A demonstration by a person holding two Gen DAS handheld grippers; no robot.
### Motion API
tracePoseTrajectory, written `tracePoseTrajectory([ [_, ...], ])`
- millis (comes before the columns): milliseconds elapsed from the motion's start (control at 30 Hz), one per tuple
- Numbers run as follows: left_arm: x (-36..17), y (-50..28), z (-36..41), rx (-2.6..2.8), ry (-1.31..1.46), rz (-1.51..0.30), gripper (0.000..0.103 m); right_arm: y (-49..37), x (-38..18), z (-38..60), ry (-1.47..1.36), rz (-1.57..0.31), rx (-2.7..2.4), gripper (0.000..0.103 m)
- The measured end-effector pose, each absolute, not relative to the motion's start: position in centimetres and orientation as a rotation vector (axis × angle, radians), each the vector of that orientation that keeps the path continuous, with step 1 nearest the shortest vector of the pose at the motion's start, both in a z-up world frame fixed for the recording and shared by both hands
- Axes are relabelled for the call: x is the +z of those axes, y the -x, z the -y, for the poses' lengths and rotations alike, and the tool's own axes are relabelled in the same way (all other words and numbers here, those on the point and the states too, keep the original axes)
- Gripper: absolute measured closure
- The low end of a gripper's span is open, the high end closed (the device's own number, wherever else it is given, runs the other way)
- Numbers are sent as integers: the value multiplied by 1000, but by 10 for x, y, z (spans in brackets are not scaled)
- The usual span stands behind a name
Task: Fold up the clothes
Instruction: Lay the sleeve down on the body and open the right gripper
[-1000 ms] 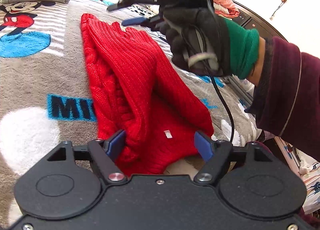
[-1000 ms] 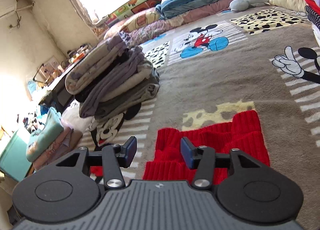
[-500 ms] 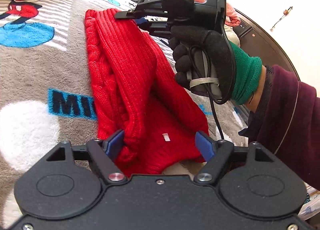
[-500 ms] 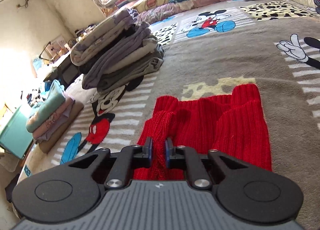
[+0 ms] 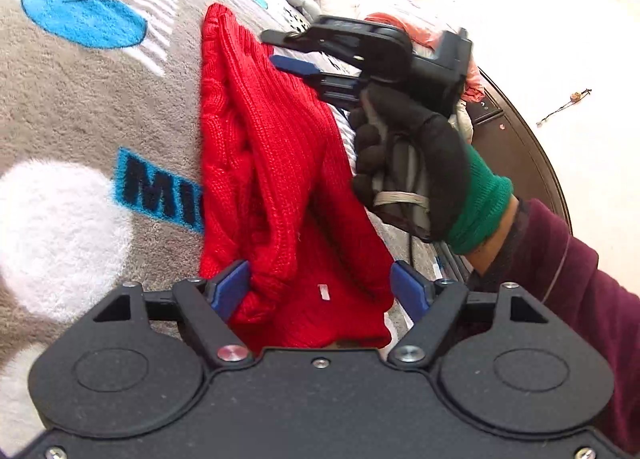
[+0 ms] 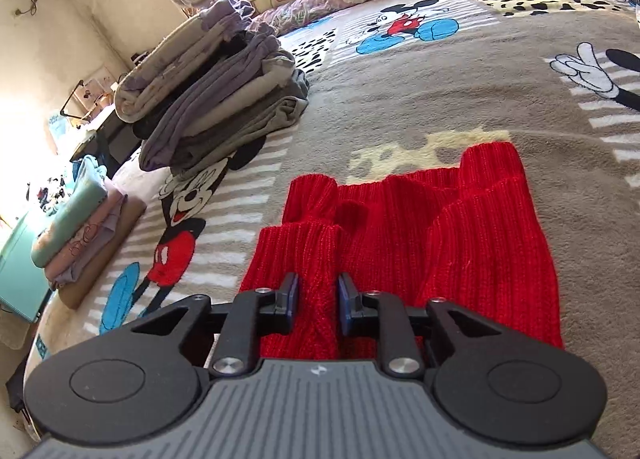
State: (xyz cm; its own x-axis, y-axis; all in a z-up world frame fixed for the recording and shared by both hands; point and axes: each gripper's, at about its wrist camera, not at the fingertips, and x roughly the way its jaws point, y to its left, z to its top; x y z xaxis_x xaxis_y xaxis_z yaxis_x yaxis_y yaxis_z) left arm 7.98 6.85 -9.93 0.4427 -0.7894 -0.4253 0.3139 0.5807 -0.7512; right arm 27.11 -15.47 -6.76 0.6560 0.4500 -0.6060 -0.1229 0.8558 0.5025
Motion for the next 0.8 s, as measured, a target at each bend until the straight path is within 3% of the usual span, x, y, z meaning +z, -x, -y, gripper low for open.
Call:
tracePoseTrajectory([
  [233,-81,-57,-80,-609,553,-685,26,-214,-28,216,-569,-606,356,63],
  [433,-56,-50,-44,-651,339,-464,27,-129,-48,264,-572,-544,303,61],
  [667,-92,-78,1,-584,128,-630,27,-34,-100,260,-559,-544,311,61],
  [800,-85,-67,1,-599,129,-567,26,-9,-117,265,-570,-563,325,55],
])
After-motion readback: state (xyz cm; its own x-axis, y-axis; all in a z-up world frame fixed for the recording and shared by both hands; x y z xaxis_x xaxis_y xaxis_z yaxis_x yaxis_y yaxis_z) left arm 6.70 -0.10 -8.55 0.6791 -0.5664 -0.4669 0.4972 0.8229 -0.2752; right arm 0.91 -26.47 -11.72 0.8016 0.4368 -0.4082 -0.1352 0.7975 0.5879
